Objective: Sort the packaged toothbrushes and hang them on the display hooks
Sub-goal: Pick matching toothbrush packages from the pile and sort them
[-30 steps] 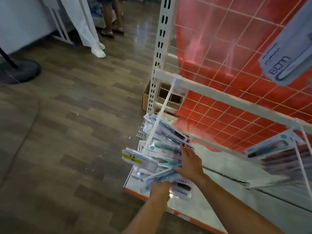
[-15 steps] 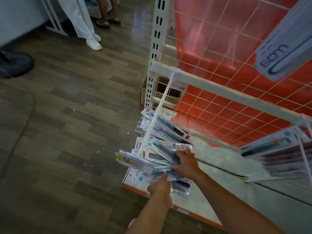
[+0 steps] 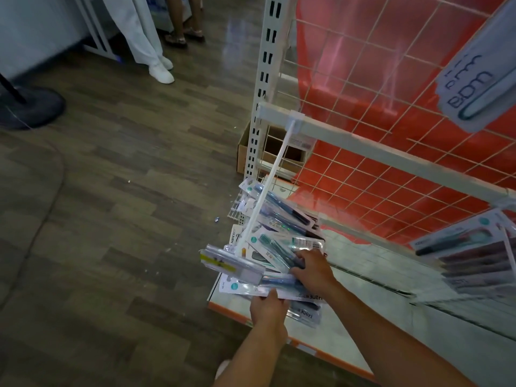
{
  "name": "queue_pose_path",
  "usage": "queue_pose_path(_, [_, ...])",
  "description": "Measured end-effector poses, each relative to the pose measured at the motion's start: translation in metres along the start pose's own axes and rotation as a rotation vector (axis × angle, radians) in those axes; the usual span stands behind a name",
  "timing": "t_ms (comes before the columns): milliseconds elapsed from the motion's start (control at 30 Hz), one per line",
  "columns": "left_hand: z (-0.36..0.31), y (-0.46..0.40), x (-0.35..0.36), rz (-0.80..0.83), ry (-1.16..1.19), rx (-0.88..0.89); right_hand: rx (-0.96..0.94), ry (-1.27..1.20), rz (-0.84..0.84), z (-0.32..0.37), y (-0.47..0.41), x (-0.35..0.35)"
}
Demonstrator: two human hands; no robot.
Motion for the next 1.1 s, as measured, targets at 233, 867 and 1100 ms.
queue_pose_path(233, [-0.009, 0.015, -0.004, 0.023, -0.038, 0.098, 0.003, -0.18, -0.134, 0.0, 0.014, -0.021])
queue_pose_path(867, [-0.034, 0.111, 0.02, 0.333, -0.472, 0.424, 0.177, -0.868, -0.455, -0.02, 0.121, -0.097])
queue_pose_path(1100, [-0.036, 0.16, 0.053, 0.498, -0.578, 0.498, 0.123, -1.124, -0.468, -0.017, 0.155, -0.132])
Point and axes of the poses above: each hand's wrist, its own y-axis away from the middle knuckle, its own x-axis out of the palm, z = x × y, the point moved 3 cm from there along -y, towards the middle knuckle, and after that the axes turned 3 degrees about -z, right-handed, at the moved point
